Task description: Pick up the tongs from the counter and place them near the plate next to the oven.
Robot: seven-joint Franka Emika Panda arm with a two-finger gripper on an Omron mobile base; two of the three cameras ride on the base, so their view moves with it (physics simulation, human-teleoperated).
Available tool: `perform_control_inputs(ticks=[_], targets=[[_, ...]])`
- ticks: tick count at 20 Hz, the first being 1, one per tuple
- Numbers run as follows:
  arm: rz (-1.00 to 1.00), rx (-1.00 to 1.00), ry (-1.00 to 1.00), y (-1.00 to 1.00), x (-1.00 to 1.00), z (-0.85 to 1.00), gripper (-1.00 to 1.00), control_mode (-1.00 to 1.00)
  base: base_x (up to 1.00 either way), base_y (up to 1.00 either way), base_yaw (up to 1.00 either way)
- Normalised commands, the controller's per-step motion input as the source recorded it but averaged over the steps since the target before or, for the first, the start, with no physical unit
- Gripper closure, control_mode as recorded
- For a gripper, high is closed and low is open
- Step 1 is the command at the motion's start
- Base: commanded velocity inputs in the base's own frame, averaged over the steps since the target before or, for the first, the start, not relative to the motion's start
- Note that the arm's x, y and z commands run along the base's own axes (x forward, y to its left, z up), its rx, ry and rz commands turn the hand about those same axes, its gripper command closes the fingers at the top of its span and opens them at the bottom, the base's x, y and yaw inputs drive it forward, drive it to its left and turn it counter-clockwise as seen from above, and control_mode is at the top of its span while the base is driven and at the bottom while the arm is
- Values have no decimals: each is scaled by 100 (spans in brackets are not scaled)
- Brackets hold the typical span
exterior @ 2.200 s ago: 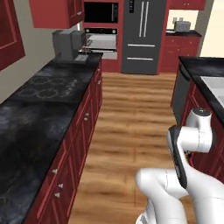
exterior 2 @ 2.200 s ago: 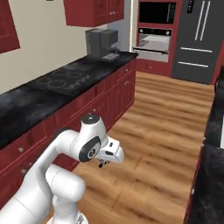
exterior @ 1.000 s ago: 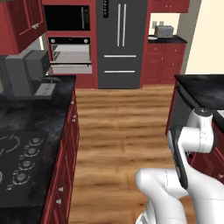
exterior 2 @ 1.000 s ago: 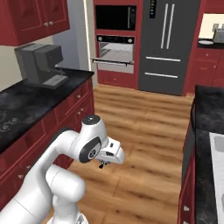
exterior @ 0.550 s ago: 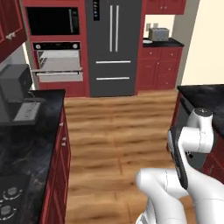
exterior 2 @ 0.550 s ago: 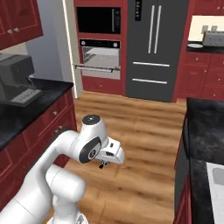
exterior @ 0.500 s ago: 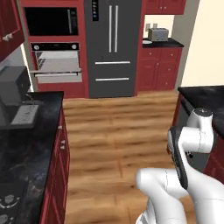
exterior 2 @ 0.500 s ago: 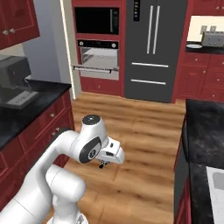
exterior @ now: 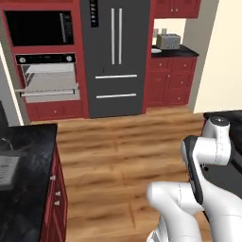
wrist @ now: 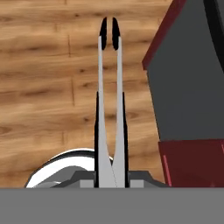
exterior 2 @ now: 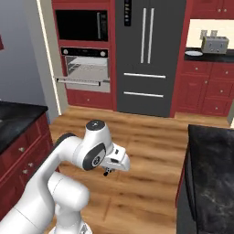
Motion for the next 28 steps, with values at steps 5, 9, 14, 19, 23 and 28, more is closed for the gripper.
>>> perform_control_inputs(ticks=[5, 9, 14, 19, 23, 28], targets=[[0, 0, 0, 0, 0, 0, 100, 100, 100, -6, -11], [0, 0, 0, 0, 0, 0, 100, 100, 100, -20, -15], [0, 0, 0, 0, 0, 0, 100, 100, 100, -27, -16], [0, 0, 0, 0, 0, 0, 100, 100, 100, -40, -17], [0, 0, 0, 0, 0, 0, 100, 100, 100, -50, -15], [0, 0, 0, 0, 0, 0, 100, 100, 100, -63, -10]])
